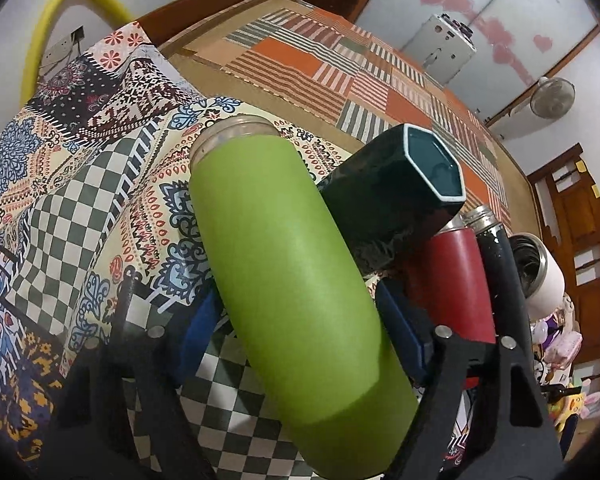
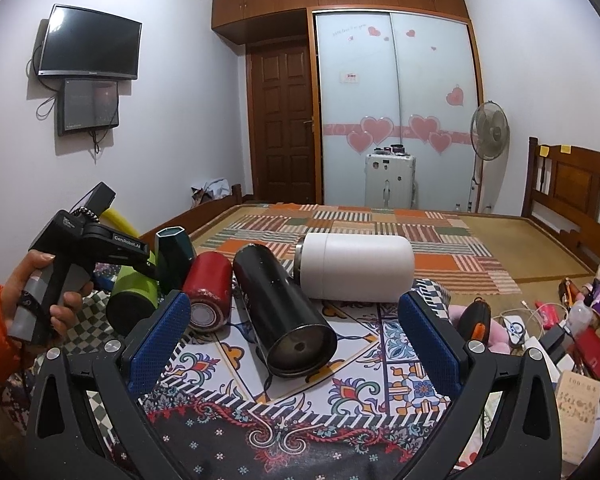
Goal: Flip cup upright
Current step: 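Move the left gripper down and close it around the lime-green bottle, then lift the lime-green bottle off the cloth with the left gripper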
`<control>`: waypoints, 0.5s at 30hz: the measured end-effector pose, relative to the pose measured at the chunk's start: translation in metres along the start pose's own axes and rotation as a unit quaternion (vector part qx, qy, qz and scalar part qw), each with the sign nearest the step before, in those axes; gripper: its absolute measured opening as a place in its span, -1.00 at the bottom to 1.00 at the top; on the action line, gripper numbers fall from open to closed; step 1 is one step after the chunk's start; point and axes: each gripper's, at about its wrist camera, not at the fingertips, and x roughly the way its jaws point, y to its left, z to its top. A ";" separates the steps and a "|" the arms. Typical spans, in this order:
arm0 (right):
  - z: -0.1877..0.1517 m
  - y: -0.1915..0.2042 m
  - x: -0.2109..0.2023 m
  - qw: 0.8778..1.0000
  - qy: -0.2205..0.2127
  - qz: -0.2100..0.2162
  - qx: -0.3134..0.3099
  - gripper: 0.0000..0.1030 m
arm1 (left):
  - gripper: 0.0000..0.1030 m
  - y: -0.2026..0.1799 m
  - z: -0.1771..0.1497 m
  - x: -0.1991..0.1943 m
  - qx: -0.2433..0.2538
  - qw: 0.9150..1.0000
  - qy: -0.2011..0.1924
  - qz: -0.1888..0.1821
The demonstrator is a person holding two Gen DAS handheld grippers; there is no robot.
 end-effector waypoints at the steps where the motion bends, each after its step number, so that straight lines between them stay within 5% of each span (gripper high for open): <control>1: 0.000 0.000 0.000 1.000 0.001 0.001 0.000 1.00 | 0.50 0.001 0.000 -0.001 0.000 1.000 0.004 -0.004; 15: 0.002 0.009 -0.010 1.000 -0.007 0.007 -0.013 1.00 | 0.29 -0.004 -0.043 -0.032 0.039 0.998 0.042 0.009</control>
